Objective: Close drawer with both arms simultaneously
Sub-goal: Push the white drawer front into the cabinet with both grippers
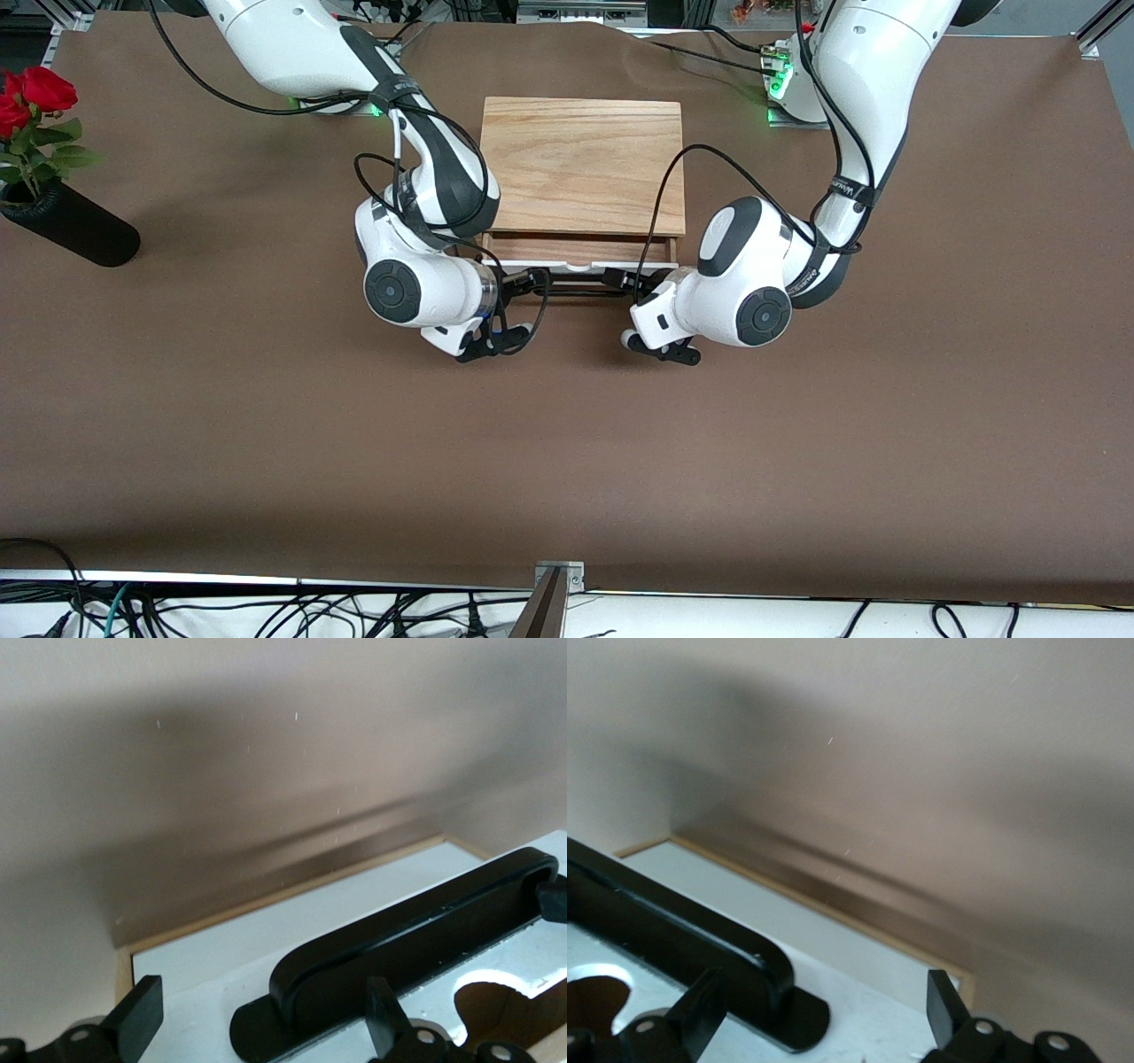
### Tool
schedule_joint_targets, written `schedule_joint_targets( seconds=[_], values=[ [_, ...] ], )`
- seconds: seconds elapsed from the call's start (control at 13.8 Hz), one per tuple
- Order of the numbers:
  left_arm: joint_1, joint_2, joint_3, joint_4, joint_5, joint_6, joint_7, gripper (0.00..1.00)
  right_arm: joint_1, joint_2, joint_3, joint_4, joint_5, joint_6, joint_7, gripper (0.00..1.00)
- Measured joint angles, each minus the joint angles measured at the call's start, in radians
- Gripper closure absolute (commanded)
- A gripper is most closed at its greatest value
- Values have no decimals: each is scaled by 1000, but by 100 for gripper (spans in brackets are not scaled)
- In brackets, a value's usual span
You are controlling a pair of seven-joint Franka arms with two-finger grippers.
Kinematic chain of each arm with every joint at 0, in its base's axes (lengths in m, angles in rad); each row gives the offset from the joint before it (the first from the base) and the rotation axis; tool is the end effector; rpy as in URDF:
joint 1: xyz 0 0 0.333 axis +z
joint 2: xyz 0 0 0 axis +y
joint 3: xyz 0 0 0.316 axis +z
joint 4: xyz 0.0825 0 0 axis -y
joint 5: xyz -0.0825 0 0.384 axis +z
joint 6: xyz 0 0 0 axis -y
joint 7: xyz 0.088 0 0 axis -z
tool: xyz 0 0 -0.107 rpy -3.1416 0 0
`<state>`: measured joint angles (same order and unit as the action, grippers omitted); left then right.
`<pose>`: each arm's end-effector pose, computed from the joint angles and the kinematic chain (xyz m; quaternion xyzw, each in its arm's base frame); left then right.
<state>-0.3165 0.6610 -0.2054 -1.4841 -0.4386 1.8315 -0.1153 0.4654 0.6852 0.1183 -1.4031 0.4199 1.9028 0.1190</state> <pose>0.5860 -0.3509 0.2817 0.9488 -0.0956 -0.2220 0.2033 0.5841 0.4021 0.2960 -0.9610 -0.1298 0.1619 0.1830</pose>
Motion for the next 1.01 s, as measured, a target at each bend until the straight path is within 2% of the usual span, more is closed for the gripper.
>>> schedule_joint_targets(
  seconds=[0.51, 1.01],
  values=[
    [-2, 1, 0, -2, 0, -168, 0, 0, 8, 0, 18, 0, 20, -77, 0, 0],
    [3, 1, 2, 2, 0, -195, -3, 0, 9, 0, 25, 0, 20, -158, 0, 0]
  ],
)
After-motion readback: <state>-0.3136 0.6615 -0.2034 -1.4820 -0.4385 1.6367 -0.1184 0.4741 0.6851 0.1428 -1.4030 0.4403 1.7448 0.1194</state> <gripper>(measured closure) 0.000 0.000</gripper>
